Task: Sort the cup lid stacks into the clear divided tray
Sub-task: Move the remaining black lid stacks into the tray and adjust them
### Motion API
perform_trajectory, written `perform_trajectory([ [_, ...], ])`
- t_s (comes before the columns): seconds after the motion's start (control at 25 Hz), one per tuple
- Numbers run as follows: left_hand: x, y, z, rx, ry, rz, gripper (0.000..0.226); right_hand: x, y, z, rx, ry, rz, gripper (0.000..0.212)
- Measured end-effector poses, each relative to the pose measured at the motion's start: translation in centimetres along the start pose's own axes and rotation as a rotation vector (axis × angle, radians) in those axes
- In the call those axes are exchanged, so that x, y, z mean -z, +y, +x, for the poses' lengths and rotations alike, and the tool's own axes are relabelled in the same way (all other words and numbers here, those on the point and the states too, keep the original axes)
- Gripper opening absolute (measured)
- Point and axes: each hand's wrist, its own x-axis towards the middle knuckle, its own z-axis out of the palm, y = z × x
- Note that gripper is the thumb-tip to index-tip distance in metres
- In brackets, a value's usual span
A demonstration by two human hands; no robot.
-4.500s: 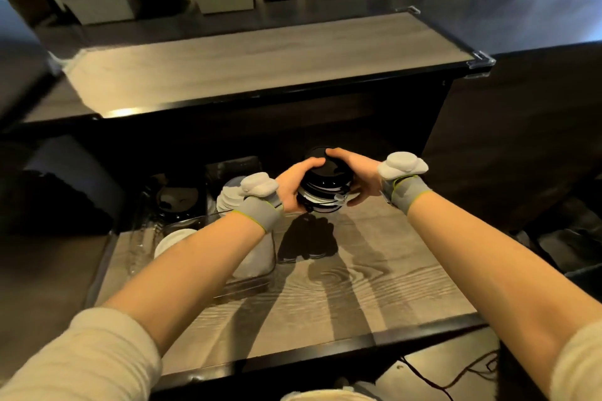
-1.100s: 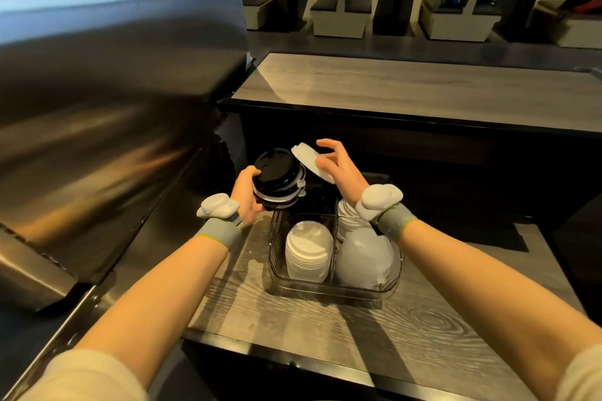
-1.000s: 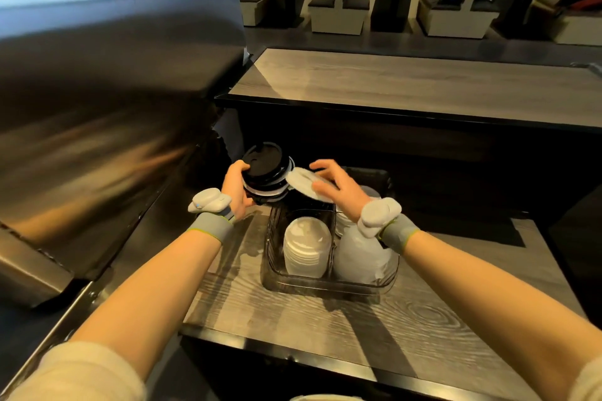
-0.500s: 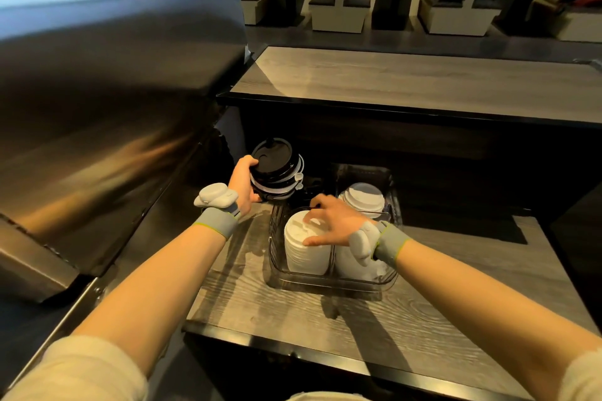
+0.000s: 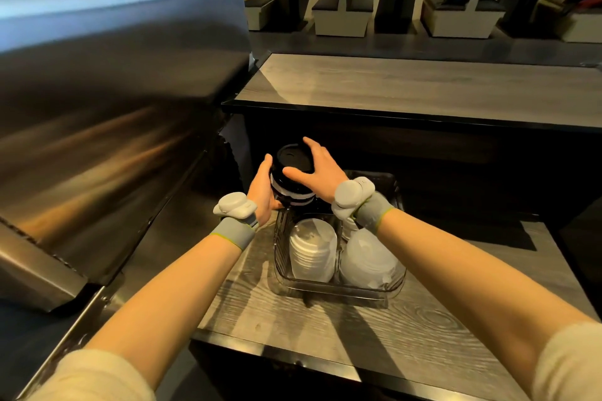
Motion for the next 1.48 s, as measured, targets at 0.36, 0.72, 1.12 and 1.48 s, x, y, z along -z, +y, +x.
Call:
perform_trajectory([
  [0.36, 0.1, 0.1, 0.5, 0.039, -0.022, 0.000, 0.034, 0.4, 1.0, 0.4, -0.146, -0.031, 0.339, 0.061],
  [0.72, -0.2, 0.7, 1.4, 0.087, -0.079, 0.035, 0.062, 0.6, 0.8, 1.0, -0.131, -0.010, 0.438, 0.061],
  [1.12, 1.4, 1.2, 2.3, 0.038, 0.065, 0.001, 0.028, 1.5, 3.9, 2.1, -0.266, 0.089, 0.355, 0.056],
  [1.48, 4.1, 1.4, 2.8, -0.012, 0.109, -0.044, 0.029, -1.0, 6.1, 3.1, -0.295, -0.073, -0.311, 0.071],
])
